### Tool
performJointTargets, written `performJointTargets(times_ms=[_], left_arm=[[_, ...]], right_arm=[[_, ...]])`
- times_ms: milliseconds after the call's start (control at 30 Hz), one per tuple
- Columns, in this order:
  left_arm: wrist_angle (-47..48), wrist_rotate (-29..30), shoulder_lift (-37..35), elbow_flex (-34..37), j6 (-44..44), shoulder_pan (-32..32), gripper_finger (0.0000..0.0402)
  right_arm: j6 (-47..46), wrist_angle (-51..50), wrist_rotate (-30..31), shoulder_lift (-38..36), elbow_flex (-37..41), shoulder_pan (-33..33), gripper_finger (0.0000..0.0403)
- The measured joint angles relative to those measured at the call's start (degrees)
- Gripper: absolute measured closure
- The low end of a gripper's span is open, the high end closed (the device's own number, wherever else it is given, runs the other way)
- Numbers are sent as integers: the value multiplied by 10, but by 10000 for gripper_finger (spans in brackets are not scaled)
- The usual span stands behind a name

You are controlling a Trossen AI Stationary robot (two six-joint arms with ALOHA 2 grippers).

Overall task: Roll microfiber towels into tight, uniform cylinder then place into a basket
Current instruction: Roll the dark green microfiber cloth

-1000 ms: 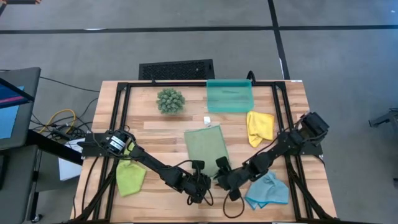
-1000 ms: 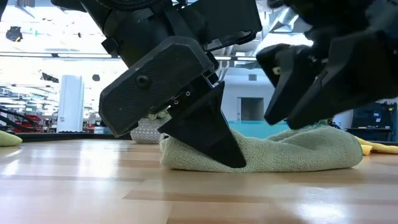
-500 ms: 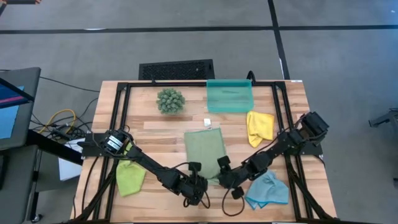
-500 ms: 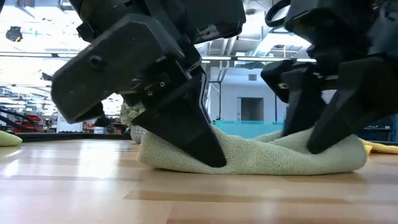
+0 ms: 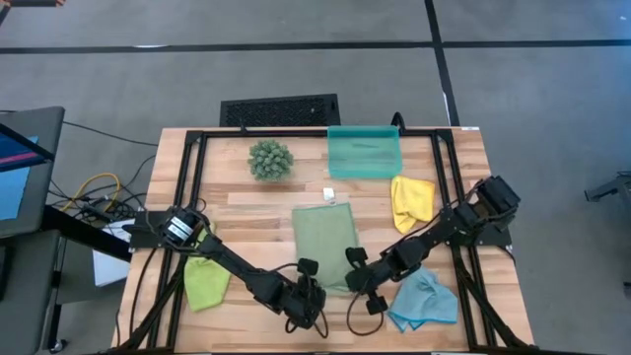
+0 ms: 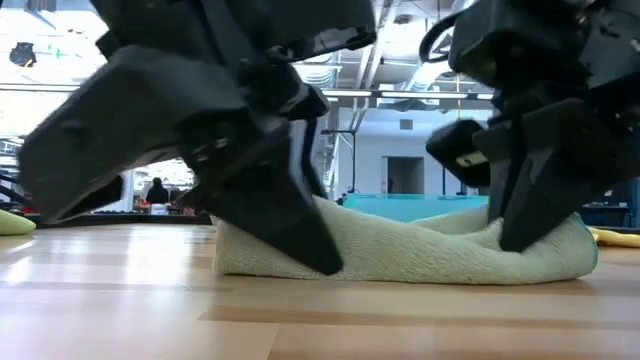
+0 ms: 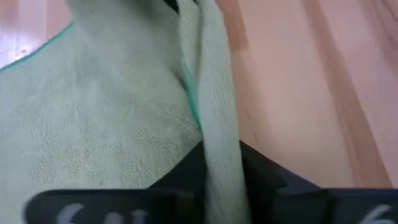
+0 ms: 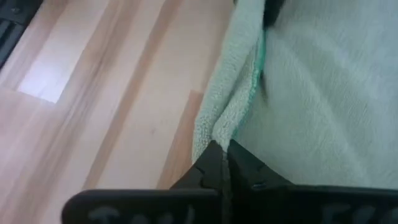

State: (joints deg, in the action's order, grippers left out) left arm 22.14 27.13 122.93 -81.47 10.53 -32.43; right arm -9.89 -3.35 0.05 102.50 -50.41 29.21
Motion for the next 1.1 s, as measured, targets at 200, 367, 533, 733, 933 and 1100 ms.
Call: performJointTargets(times_ms=[200, 367, 533, 733, 933, 1100], left_arm=[[67, 41, -6, -3, 22, -15, 256], [65, 68, -15, -18, 1, -29, 236], [30, 123, -17, -39, -54, -44, 235], [-27, 100, 1, -37, -108, -32, 235], [-14, 87, 30, -37, -100, -12, 235], [2, 65, 33, -38, -48, -3, 267]], right_arm=[[-28, -26, -24, 0, 0, -16, 373], [-28, -19, -48, -1, 0, -32, 386], [-39, -12, -75, -1, 0, -50, 370], [-56, -12, -95, -1, 0, -63, 372], [-58, -11, -114, -1, 1, -66, 378], [-58, -11, -116, -1, 1, -66, 365]])
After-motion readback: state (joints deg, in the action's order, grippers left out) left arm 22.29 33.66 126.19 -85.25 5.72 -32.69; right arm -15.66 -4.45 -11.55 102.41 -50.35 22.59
